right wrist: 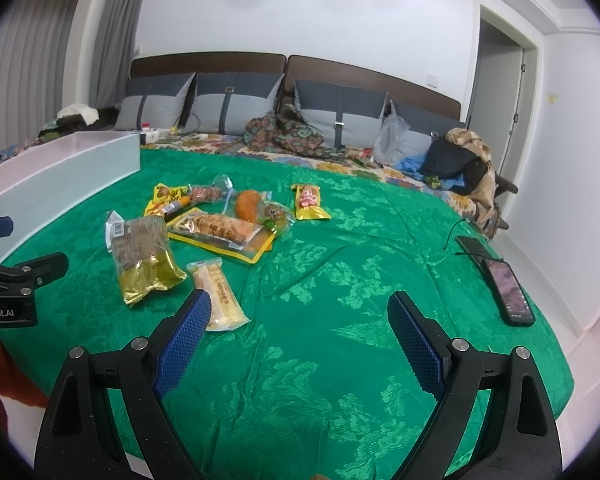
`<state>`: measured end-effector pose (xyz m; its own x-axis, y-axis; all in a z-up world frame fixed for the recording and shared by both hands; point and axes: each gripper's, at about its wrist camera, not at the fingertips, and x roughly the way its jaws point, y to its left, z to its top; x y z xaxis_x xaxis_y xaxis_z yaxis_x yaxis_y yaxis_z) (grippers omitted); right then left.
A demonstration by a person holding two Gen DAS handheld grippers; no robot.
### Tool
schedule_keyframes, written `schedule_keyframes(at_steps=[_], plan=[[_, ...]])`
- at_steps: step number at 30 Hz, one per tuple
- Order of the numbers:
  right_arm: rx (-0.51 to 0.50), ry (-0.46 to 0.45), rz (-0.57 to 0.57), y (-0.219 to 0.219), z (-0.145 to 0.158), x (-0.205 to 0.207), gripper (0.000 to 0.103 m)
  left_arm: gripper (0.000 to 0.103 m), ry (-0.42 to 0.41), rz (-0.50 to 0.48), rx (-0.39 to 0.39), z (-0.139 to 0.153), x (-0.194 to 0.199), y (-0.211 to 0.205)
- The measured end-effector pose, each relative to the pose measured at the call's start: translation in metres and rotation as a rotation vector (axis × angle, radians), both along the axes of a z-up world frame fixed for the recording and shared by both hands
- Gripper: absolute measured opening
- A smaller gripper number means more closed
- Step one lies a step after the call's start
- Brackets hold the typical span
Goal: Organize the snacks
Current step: 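Move the left tool toward the gold bag while the right tool approaches the cream wafer bar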
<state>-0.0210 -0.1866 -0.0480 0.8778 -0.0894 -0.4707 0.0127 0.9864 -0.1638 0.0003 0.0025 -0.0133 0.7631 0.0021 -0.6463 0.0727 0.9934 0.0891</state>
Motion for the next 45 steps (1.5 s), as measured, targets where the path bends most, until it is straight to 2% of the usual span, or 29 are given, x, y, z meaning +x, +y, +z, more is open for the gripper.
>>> schedule_keyframes(at_steps=[5,16,26,37,41,45], plan=[[-0.002,0.01,0.006,0.001,-0.001,0.002,0.092,0.103,0.032,0.008,-0.002,-0.007,0.004,0.004],[-0.004,0.031,0.013,0.001,-0.002,0.003,0.092,0.103,0.193,0.076,-0.04,-0.046,0.024,0.028],[-0.001,0.057,0.021,0.001,-0.005,0.007,0.092,0.103,0.285,0.097,-0.009,-0.075,0.047,0.034],[0.003,0.138,0.028,-0.002,-0.019,0.013,0.092,0.103,0.261,0.073,-0.008,-0.077,0.041,0.041],[-0.011,0.19,0.041,0.001,-0.03,0.016,0.092,0.103,0.294,0.086,-0.09,-0.08,0.043,0.052],[-0.027,0.192,0.039,0.001,-0.031,0.013,0.092,0.103,0.298,0.075,-0.082,-0.081,0.045,0.053]])
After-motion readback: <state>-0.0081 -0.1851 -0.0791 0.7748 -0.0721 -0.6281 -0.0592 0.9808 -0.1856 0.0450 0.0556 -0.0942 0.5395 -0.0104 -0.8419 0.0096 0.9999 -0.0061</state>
